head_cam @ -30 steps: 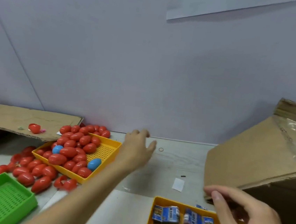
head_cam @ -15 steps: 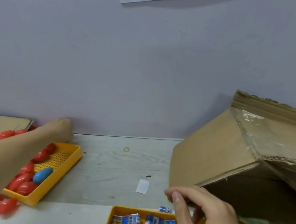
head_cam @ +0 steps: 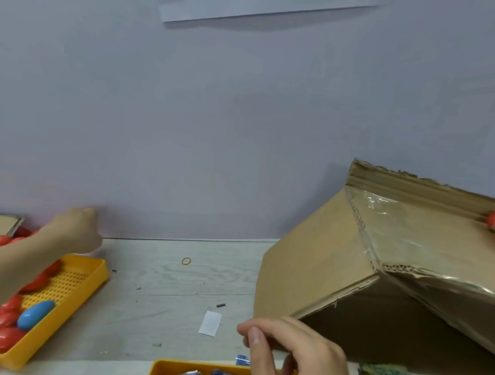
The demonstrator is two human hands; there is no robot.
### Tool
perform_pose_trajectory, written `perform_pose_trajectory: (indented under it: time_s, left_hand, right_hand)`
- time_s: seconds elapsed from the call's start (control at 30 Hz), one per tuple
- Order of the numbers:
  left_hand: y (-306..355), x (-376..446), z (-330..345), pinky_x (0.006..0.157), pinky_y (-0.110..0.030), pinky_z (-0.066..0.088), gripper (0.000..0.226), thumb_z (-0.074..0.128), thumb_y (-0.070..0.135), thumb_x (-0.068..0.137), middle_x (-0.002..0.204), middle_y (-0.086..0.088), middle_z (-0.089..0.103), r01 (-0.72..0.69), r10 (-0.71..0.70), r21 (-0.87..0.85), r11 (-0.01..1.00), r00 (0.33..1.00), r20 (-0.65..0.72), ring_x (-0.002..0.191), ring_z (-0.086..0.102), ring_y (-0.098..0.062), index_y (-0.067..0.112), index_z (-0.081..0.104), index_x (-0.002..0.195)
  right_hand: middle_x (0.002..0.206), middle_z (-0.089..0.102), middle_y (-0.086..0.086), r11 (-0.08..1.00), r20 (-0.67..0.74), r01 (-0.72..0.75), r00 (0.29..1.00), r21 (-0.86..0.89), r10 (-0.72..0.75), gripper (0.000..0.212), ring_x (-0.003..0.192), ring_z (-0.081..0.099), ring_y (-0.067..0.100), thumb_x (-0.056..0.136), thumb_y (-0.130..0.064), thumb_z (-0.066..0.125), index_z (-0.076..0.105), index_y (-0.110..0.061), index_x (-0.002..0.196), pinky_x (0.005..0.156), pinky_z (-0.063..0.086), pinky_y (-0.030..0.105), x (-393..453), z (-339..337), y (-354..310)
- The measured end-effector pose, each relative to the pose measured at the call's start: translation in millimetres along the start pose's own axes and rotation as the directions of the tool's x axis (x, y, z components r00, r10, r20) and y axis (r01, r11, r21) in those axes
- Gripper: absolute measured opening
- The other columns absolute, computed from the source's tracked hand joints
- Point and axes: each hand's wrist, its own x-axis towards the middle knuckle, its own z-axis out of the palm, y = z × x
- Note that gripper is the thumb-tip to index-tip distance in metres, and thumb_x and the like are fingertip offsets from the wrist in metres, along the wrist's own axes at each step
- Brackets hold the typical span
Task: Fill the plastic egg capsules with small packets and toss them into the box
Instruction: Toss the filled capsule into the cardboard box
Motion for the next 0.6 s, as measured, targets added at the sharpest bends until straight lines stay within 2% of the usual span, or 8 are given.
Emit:
perform_pose_trajectory:
  time_s: [0.1, 0.17, 0.23, 0.3, 0.33, 0.43, 0.5, 0.6]
  left_hand:
    - [12.3, -25.9, -12.6, 0.071, -0.03, 0.041, 0.017, 0.054, 0.022, 0.093, 0.11, -0.02, 0.064, -0.055, 0.047, -0.086, 0.995, 0.995, -0.089, 0.1, 0.059, -0.035, 0.006, 0.058, 0.098]
    - [24.6, -55.9, -18.0, 0.065, -0.033, 0.043, 0.022, 0.052, 0.021, 0.091, 0.084, -0.019, 0.064, -0.082, 0.044, -0.19, 0.978, 0.98, -0.196, 0.079, 0.057, -0.037, 0.008, 0.054, 0.074]
    - [38.3, -91.9, -28.0, 0.053, -0.032, 0.036, 0.032, 0.053, 0.02, 0.087, 0.056, -0.011, 0.046, -0.127, 0.041, -0.279, 0.952, 0.955, -0.295, 0.056, 0.043, -0.032, 0.01, 0.044, 0.058]
    - [54.1, -129.9, -39.8, 0.049, -0.034, 0.031, 0.035, 0.055, 0.02, 0.083, 0.047, -0.007, 0.033, -0.198, 0.059, -0.375, 0.906, 0.934, -0.351, 0.052, 0.037, -0.031, 0.01, 0.038, 0.054]
    - [64.3, -150.3, -46.8, 0.05, -0.034, 0.034, 0.033, 0.056, 0.023, 0.082, 0.045, -0.005, 0.036, -0.226, 0.06, -0.438, 0.87, 0.931, -0.361, 0.051, 0.04, -0.029, 0.009, 0.043, 0.054]
    - [90.0, -203.4, -58.4, 0.043, -0.021, 0.036, 0.025, 0.057, 0.034, 0.078, 0.048, -0.003, 0.054, -0.266, 0.034, -0.671, 0.692, 0.941, -0.337, 0.043, 0.046, -0.012, 0.014, 0.059, 0.062]
    - [106.7, -233.5, -57.3, 0.041, -0.015, 0.033, 0.03, 0.059, 0.036, 0.082, 0.051, -0.002, 0.055, -0.258, 0.034, -0.818, 0.515, 0.959, -0.281, 0.043, 0.043, -0.007, 0.012, 0.063, 0.064]
    - [128.5, -259.3, -41.9, 0.055, -0.025, 0.041, 0.04, 0.059, 0.035, 0.092, 0.049, 0.002, 0.053, -0.135, 0.011, -0.972, 0.192, 0.991, -0.136, 0.05, 0.046, -0.012, 0.006, 0.065, 0.066]
  right_hand:
    - [0.076, 0.065, -0.031, 1.0, 0.054, -0.007, 0.999, 0.02, 0.006, 0.028, 0.071, 0.062, -0.007, 0.083, -0.02, 0.066, 0.07, -0.042, 0.066, 0.054, 0.038, 0.003, -1.2, -0.2, 1.6]
    - [0.074, 0.065, -0.032, 0.999, 0.082, -0.033, 0.996, 0.005, 0.032, 0.035, 0.071, 0.061, -0.009, 0.085, -0.017, 0.067, 0.066, -0.046, 0.066, 0.056, 0.039, 0.004, -2.0, -2.5, -1.1]
    - [0.072, 0.064, -0.033, 0.999, 0.108, -0.044, 0.993, 0.0, 0.044, 0.031, 0.07, 0.06, -0.011, 0.087, -0.02, 0.065, 0.067, -0.044, 0.069, 0.056, 0.039, 0.005, -3.2, -4.6, -4.7]
    - [0.069, 0.065, -0.03, 0.998, 0.124, -0.06, 0.99, 0.0, 0.059, 0.026, 0.067, 0.06, -0.008, 0.089, -0.021, 0.064, 0.07, -0.04, 0.073, 0.056, 0.039, 0.006, -3.4, -6.3, -7.6]
    - [0.068, 0.065, -0.027, 0.998, 0.127, -0.064, 0.99, 0.003, 0.063, 0.025, 0.067, 0.06, -0.006, 0.09, -0.021, 0.063, 0.071, -0.039, 0.074, 0.056, 0.04, 0.008, -3.6, -7.3, -8.1]
    - [0.074, 0.066, -0.028, 0.997, 0.136, -0.075, 0.988, -0.012, 0.076, 0.024, 0.074, 0.062, -0.003, 0.091, -0.023, 0.063, 0.07, -0.039, 0.075, 0.061, 0.044, 0.011, -3.5, -9.6, -12.9]
    - [0.079, 0.064, -0.035, 0.997, 0.14, -0.074, 0.987, -0.01, 0.075, 0.023, 0.079, 0.062, -0.006, 0.092, -0.024, 0.063, 0.068, -0.04, 0.075, 0.065, 0.045, 0.011, -4.0, -11.1, -14.9]
    - [0.083, 0.059, -0.043, 0.997, 0.146, -0.072, 0.987, -0.014, 0.073, 0.025, 0.085, 0.059, -0.013, 0.092, -0.025, 0.063, 0.064, -0.044, 0.076, 0.068, 0.044, 0.008, -4.5, -11.2, -17.8]
